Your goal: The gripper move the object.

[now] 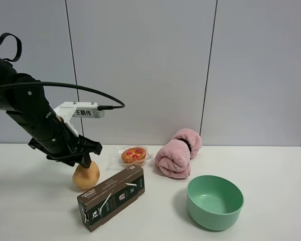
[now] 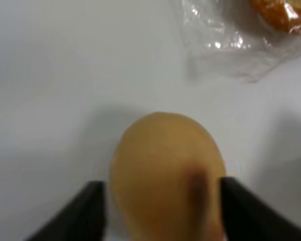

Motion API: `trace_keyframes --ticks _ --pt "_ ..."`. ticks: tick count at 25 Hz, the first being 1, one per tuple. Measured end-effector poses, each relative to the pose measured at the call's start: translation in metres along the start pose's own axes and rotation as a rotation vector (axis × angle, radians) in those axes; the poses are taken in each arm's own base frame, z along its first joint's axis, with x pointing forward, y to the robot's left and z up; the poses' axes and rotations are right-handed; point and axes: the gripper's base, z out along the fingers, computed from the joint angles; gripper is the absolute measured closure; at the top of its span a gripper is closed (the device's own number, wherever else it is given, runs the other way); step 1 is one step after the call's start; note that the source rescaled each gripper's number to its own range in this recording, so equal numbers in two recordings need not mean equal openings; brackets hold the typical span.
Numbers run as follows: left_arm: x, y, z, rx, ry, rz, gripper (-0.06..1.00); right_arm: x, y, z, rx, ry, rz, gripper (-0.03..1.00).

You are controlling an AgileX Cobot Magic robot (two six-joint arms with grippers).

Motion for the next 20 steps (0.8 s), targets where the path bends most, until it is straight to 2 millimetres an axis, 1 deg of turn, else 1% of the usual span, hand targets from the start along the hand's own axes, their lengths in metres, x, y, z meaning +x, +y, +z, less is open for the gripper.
trace_keyframes --ticks 1,2,4,6,10,12,15,16,20 --pt "0.0 0.0 0.0 0.0 -0.001 -0.002 0.28 0.0 0.0 0.0 0.0 0.0 0.0 -0.03" --pt "0.0 0.0 0.0 0.001 -0.001 -0.005 0.2 0.0 0.0 0.0 0.0 0.0 0.0 -0.03" --pt "0.0 0.0 0.0 0.001 -0.003 -0.007 0.12 0.0 0.0 0.0 0.0 0.0 0.0 -0.03" --pt "0.0 0.0 0.0 0.001 -0.005 -0.008 0.1 0.0 0.0 0.0 0.0 0.0 0.0 -0.03" --pt "-0.001 0.0 0.0 0.002 -0.007 -0.008 0.1 0.0 0.0 0.0 0.0 0.0 0.0 -0.03" --pt "-0.003 -0.001 -0.005 0.004 -0.017 -0.008 0.1 0.0 0.0 0.0 0.0 0.0 0.0 -0.03" --pt "-0.015 -0.001 -0.025 0.008 -0.077 0.003 0.1 0.0 0.0 0.0 0.0 0.0 0.0 -0.03" --pt "-0.021 0.001 -0.035 0.006 -0.108 0.005 0.1 0.0 0.0 0.0 0.0 0.0 0.0 -0.03" --pt "-0.04 0.028 -0.073 -0.04 -0.213 -0.019 0.1 0.0 0.0 0.0 0.0 0.0 0.0 -0.03"
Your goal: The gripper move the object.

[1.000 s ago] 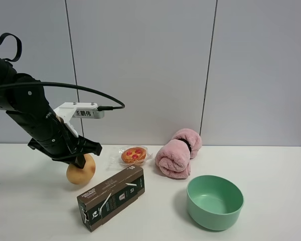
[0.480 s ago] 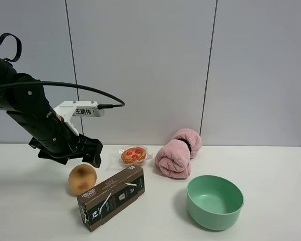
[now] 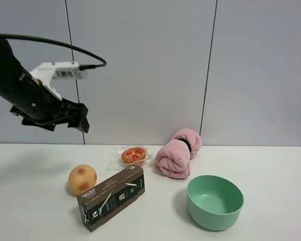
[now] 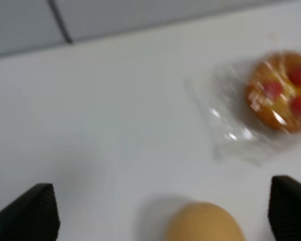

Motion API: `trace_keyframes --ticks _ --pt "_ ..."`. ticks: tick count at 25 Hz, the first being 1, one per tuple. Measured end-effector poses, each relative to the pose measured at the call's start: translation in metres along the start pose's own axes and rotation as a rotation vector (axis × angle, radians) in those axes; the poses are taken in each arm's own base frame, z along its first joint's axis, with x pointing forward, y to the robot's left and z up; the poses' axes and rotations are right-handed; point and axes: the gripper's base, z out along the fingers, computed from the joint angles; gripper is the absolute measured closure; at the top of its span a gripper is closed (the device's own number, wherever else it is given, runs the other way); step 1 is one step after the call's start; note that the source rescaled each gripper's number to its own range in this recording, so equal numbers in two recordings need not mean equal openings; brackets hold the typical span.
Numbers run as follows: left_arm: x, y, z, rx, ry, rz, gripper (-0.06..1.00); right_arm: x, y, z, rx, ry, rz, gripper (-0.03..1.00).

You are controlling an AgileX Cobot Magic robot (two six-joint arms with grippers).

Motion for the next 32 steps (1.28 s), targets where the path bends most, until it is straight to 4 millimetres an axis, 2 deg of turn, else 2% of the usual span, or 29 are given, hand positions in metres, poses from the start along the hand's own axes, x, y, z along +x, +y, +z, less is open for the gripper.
trace_keyframes --ticks 5,10,13,15,19,24,28,32 --pt "-0.016 0.038 -0.039 -0.091 -0.033 0.013 0.1 0.0 0.0 0.0 0.0 0.0 0.0 -0.03" --pt "-0.02 0.07 -0.08 -0.179 -0.015 -0.02 0.09 0.0 0.0 0.0 0.0 0.0 0.0 -0.03" --pt "-0.022 0.087 -0.111 -0.238 -0.034 -0.045 0.09 0.0 0.0 0.0 0.0 0.0 0.0 -0.03" --pt "-0.026 0.089 -0.135 -0.261 -0.083 -0.048 0.09 0.0 0.0 0.0 0.0 0.0 0.0 -0.03" --pt "-0.031 0.081 -0.176 -0.275 -0.182 -0.037 0.09 0.0 0.0 0.0 0.0 0.0 0.0 -0.03" --pt "-0.025 0.071 -0.21 -0.275 -0.192 -0.035 0.09 0.0 0.0 0.0 0.0 0.0 0.0 -0.03" --pt "-0.002 0.061 -0.239 -0.281 -0.189 -0.029 0.09 0.0 0.0 0.0 0.0 0.0 0.0 -0.03" --pt "0.035 0.049 -0.267 -0.29 -0.24 -0.018 0.09 0.0 0.0 0.0 0.0 0.0 0.0 -0.03"
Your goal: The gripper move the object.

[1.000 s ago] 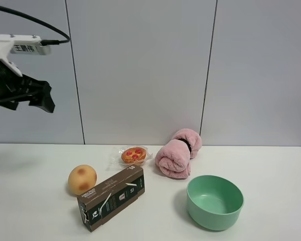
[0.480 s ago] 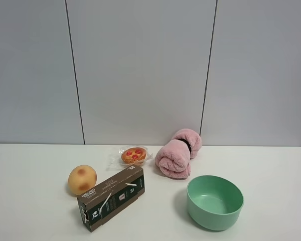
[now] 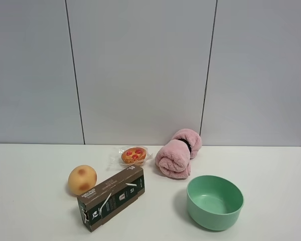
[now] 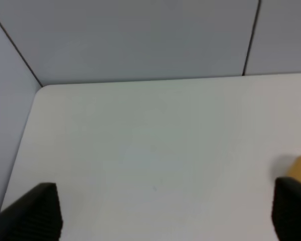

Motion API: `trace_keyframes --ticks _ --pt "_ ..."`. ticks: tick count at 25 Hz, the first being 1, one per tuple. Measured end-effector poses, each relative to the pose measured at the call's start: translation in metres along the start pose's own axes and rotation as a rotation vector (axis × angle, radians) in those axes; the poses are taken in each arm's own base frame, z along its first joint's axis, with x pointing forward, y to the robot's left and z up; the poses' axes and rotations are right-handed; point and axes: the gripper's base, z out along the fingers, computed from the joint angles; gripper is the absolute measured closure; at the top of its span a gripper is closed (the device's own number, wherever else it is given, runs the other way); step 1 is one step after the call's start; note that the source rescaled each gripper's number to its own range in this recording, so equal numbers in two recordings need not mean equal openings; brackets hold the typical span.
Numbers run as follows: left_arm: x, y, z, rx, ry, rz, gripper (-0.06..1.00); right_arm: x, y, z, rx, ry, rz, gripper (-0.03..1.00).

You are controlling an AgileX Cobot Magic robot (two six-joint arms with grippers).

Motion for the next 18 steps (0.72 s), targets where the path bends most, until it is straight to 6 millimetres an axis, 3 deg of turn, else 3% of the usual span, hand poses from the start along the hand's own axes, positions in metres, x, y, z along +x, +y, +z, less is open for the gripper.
trace_keyframes --ticks 9,12,18 --pt "0.073 -0.005 -0.07 -0.001 -0.023 -0.093 0.09 0.0 0.0 0.0 0.0 0.0 0.0 -0.03" --pt "0.091 -0.006 -0.082 0.002 -0.055 -0.139 0.09 0.0 0.0 0.0 0.0 0.0 0.0 -0.03" --pt "0.127 -0.01 -0.083 0.017 -0.058 -0.156 0.09 0.0 0.0 0.0 0.0 0.0 0.0 -0.03"
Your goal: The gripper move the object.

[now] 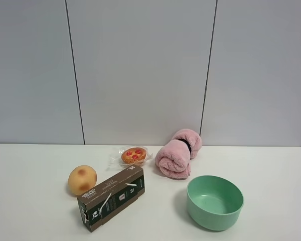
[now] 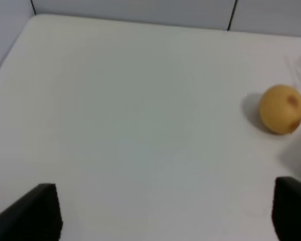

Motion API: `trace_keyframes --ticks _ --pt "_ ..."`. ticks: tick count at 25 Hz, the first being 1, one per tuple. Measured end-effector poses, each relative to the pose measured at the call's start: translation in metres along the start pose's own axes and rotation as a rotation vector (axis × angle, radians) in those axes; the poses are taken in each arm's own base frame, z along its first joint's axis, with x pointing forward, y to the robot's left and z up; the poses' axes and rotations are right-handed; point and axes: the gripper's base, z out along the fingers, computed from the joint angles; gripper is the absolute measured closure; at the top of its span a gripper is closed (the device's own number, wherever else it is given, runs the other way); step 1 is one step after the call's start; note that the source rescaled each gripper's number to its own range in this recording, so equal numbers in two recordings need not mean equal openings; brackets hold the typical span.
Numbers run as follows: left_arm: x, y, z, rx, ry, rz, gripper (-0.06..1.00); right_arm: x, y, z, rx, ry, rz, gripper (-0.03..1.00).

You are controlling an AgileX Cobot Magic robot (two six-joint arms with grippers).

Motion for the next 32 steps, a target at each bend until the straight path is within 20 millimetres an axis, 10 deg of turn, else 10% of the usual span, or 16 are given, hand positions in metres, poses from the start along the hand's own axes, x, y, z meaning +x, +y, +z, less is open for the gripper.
trace_keyframes --ticks 32 --pt "0.021 -0.001 -0.008 0.022 0.034 0.003 0.09 0.0 0.0 0.0 0.0 0.0 0.0 -0.03"
